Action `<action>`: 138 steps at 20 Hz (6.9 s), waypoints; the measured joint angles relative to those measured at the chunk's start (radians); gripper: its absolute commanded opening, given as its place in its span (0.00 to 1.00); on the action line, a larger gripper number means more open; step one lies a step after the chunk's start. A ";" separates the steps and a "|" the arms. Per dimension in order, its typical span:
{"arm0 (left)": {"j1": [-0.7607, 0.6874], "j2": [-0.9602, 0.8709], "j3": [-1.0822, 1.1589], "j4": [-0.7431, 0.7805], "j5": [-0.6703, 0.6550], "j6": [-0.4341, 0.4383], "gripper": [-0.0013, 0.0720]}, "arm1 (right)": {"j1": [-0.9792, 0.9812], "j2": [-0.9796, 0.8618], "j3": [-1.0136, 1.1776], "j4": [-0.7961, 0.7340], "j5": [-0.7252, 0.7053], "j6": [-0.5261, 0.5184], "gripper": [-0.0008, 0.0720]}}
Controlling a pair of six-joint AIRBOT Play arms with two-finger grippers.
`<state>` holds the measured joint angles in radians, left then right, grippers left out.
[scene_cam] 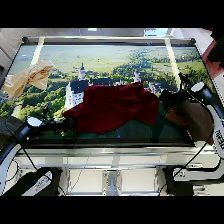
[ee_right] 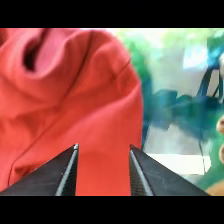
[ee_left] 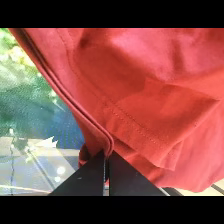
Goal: Fold the shirts.
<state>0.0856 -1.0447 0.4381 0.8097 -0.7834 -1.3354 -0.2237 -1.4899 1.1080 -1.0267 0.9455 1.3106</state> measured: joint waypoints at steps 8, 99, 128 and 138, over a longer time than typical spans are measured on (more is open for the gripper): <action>0.000 0.000 0.000 -0.002 0.004 0.000 0.03 | 0.026 -0.117 -0.003 0.034 -0.043 -0.001 0.33; 0.212 0.072 0.404 0.583 -0.011 -0.204 0.95 | -0.094 0.356 -0.408 0.164 -0.014 -0.003 0.82; 0.260 0.024 0.295 0.311 -0.013 -0.338 0.89 | 0.204 0.318 -0.629 0.487 -0.644 0.130 0.05; 0.325 -0.234 0.290 0.035 -0.063 -0.276 0.89 | 0.204 0.328 -0.562 0.481 -0.576 0.102 0.05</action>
<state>0.4103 -1.2785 0.7280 0.8448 -0.8459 -1.6112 -0.0200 -1.1614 0.5465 -0.5461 0.3691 1.4124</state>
